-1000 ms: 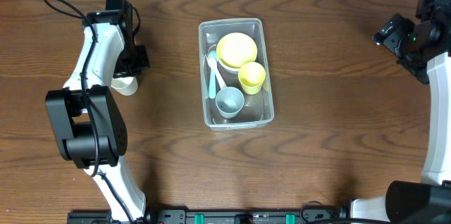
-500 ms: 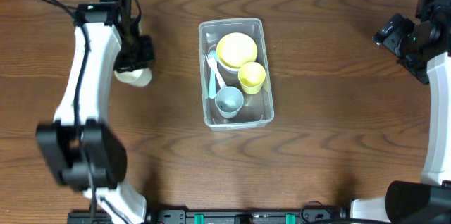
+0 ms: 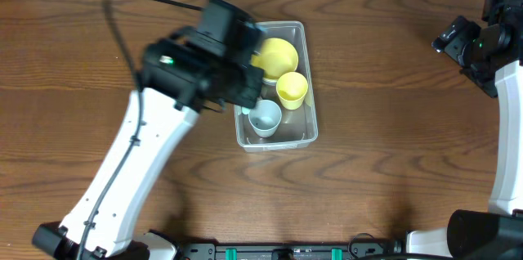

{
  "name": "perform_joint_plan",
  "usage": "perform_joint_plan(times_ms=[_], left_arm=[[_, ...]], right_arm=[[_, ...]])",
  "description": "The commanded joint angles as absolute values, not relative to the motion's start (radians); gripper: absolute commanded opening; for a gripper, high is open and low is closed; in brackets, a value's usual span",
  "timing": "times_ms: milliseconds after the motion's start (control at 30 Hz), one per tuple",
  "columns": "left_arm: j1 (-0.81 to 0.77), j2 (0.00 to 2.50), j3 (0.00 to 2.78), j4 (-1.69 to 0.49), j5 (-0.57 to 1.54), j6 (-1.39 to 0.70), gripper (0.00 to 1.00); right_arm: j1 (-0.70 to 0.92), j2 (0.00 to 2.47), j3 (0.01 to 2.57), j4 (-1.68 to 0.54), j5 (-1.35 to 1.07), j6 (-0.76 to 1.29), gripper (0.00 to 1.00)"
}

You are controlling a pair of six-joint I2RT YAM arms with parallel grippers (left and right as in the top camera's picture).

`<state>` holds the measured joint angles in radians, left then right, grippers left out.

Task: Pack container
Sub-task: 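Carry the white cup with the left gripper over the container's right corner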

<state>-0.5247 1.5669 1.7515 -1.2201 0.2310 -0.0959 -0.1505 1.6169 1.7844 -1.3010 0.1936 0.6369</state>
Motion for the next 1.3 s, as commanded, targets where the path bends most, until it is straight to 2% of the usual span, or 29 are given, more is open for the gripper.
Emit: perform_joint_plan(times_ms=[0,333,1100,1167,1233,1267], left_arm=[[-0.617,1.596,1.735,-1.225,0.218,-0.079,0.06],[-0.789,1.723,1.734,-1.195,0.164,-0.079,0.06],[-0.798,1.897,1.734,-1.139,0.164,-0.079,0.06],[-0.798,1.898,1.734,-1.139,0.164,-0.079,0.07],[-0.798,1.898,1.734,-1.138,0.164,-0.079,0.17],[-0.798,1.898,1.734,-1.137,0.164,-0.079,0.17]], right_arm=[[-0.154,1.622,1.784,-1.302,0.198,0.650,0.99],[-0.154,1.622,1.784,-1.302,0.198,0.650,0.99],[-0.154,1.622,1.784,-1.302,0.198,0.650,0.99],[-0.154,1.622,1.784,-1.302,0.198,0.650,0.99],[-0.154,1.622,1.784,-1.302,0.198,0.650,0.99],[-0.154,1.622,1.784,-1.302,0.198,0.650,0.99]])
